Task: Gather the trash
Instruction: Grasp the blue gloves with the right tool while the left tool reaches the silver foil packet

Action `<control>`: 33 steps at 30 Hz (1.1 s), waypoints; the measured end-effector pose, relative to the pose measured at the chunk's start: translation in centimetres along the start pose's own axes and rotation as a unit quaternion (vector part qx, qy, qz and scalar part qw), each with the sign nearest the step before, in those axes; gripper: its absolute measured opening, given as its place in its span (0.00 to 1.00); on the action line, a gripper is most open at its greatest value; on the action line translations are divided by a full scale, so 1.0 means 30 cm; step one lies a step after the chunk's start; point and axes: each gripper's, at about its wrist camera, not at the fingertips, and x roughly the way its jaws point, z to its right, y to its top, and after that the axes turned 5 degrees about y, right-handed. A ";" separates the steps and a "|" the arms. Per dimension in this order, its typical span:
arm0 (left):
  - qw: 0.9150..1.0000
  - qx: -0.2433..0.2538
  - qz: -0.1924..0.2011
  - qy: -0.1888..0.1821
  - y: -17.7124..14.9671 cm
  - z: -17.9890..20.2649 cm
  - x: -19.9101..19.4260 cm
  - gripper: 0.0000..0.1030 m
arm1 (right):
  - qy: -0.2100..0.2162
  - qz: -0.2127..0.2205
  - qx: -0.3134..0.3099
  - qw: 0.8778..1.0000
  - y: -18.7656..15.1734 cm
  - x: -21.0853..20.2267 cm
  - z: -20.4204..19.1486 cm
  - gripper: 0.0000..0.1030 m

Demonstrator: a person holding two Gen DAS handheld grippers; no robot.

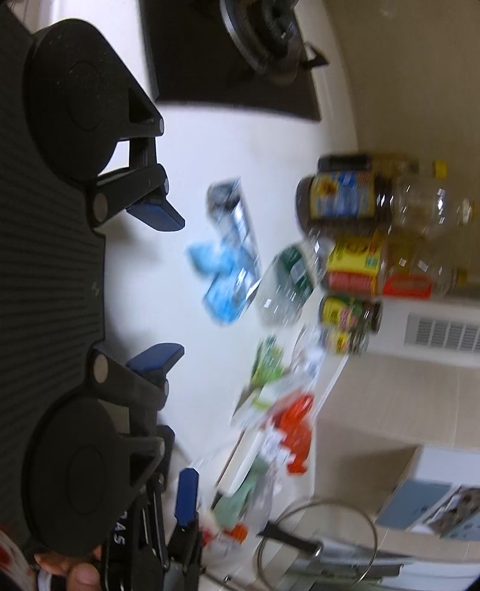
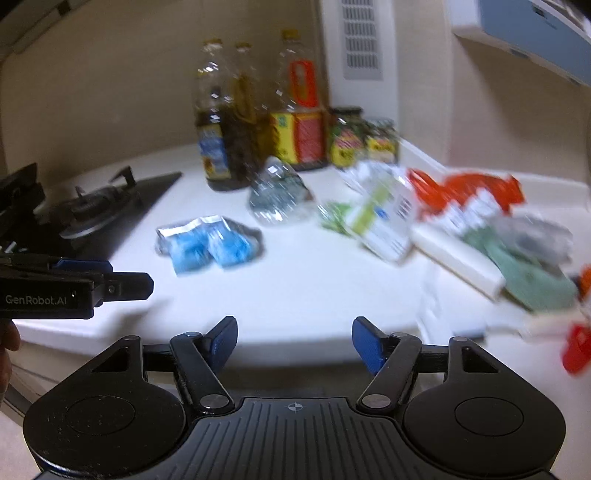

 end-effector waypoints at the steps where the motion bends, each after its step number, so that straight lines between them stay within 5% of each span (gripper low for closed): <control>1: 1.000 0.006 0.001 0.007 0.009 -0.022 0.008 0.65 | 0.004 0.002 -0.005 1.000 0.016 0.020 -0.013 0.67; 18: 1.000 0.026 -0.006 -0.004 0.126 -0.293 0.195 0.65 | 0.027 -0.042 -0.009 0.999 0.156 0.445 -0.101 0.67; 19: 1.000 0.027 -0.007 -0.005 0.129 -0.299 0.203 0.65 | 0.028 -0.044 -0.008 0.999 0.159 0.454 -0.102 0.65; 21: 0.999 0.031 -0.009 -0.012 0.135 -0.307 0.215 0.66 | 0.029 -0.049 -0.010 0.998 0.161 0.466 -0.104 0.41; 24: 0.999 0.042 -0.011 -0.029 0.143 -0.307 0.235 0.66 | 0.025 -0.047 -0.012 0.999 0.162 0.461 -0.109 0.33; 33: 0.985 0.153 -0.021 -0.081 0.172 -0.214 0.314 0.71 | -0.021 -0.034 0.009 0.999 0.141 0.360 -0.056 0.27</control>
